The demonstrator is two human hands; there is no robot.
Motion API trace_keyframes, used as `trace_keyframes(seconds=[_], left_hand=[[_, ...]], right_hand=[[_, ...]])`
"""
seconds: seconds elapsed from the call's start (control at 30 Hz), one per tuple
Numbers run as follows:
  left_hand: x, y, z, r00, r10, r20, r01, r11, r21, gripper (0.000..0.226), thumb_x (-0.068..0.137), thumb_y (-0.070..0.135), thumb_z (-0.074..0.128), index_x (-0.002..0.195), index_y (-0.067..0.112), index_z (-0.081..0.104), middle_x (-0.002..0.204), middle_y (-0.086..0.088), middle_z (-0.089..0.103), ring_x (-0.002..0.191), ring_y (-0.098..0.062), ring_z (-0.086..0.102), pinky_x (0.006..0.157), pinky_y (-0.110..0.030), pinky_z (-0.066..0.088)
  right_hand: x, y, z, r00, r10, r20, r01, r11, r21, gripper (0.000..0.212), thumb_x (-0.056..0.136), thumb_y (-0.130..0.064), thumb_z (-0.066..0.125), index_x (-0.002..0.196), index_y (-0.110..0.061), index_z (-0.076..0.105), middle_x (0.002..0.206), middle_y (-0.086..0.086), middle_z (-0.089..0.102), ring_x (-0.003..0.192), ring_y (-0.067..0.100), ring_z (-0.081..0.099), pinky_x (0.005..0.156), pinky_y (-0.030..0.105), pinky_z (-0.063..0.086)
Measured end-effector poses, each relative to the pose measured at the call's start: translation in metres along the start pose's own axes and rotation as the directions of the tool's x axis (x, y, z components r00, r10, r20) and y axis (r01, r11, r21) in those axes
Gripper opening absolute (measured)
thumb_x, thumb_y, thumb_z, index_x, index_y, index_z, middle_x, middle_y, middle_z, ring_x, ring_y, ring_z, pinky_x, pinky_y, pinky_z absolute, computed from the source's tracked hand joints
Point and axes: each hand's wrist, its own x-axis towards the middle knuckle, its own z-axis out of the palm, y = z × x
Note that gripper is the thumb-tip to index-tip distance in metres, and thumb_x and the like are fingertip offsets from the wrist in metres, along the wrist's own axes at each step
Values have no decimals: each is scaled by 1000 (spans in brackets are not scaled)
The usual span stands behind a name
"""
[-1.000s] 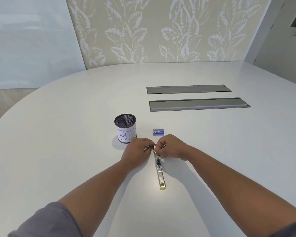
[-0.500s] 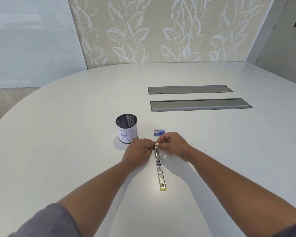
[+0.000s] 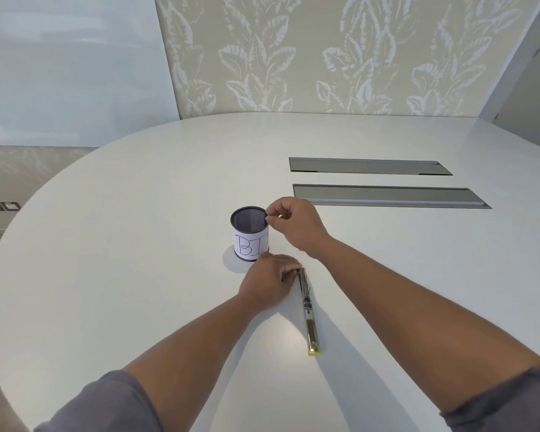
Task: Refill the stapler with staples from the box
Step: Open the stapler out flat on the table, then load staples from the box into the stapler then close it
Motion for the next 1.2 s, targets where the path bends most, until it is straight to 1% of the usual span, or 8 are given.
trace_keyframes(seconds=[0.17,0.37,0.5,0.67,0.77,0.87,0.93,1.2], left_hand=[[1,-1,1,1000,2,7,-2,1000,8,30,92,29,50,111,36,73,116,23,72,102,-14,64,93,-29,47],[1,-2,-1,1000,-6,10,7,1000,-12,30,92,28,52,112,37,73,118,23,72,105,-13,62,96,-33,49],[0,4,-7,999,-9,32,8,1000,11,31,97,23,55,118,36,73,125,20,70,106,-16,51,95,-28,46],[-1,8,-8,999,-25,27,26,999,-23,31,93,23,55,114,34,76,121,19,72,108,-17,61,97,-34,51],[-1,9,-9,999,-33,6,33,999,-39,30,91,26,55,110,34,76,116,21,74,103,-14,65,92,-36,55],[0,11,-10,1000,-4,-12,3,997,-73,26,90,23,59,105,29,79,111,16,76,100,-12,70,90,-36,56],[0,13,-11,999,19,-26,-21,996,-92,23,90,16,63,102,23,80,108,11,78,100,-9,71,91,-33,55],[1,12,-12,1000,-18,-5,18,996,-87,21,92,22,66,105,29,80,112,15,75,106,-4,65,92,-18,46]], right_hand=[[9,1,13,997,-54,53,63,981,-185,9,89,-17,70,96,-22,75,80,-19,66,65,5,53,71,26,48],[3,8,9,997,-68,28,72,977,-200,17,93,-15,66,106,-21,76,93,-18,69,68,0,55,79,19,46],[-5,17,-1,999,-41,-10,39,989,-142,16,93,-14,66,103,-21,77,92,-17,71,68,6,55,77,19,46],[-20,34,-18,999,24,-30,-27,994,-108,13,93,-14,66,97,-20,76,64,-31,64,59,6,57,67,21,47],[-34,48,-27,997,56,-45,-61,992,-109,12,91,-14,67,93,-22,76,72,-21,69,73,14,68,66,20,44],[-50,63,-33,995,83,-55,-89,988,-128,13,90,-11,66,89,-19,76,78,-17,71,66,-4,61,62,14,41],[-60,72,-36,992,99,-75,-110,981,-157,12,89,-10,67,88,-19,75,77,-21,67,60,-5,58,62,12,40],[-96,88,-29,991,124,-57,-136,945,-297,16,84,-15,68,91,-27,75,72,-10,66,70,6,59,72,26,48]])
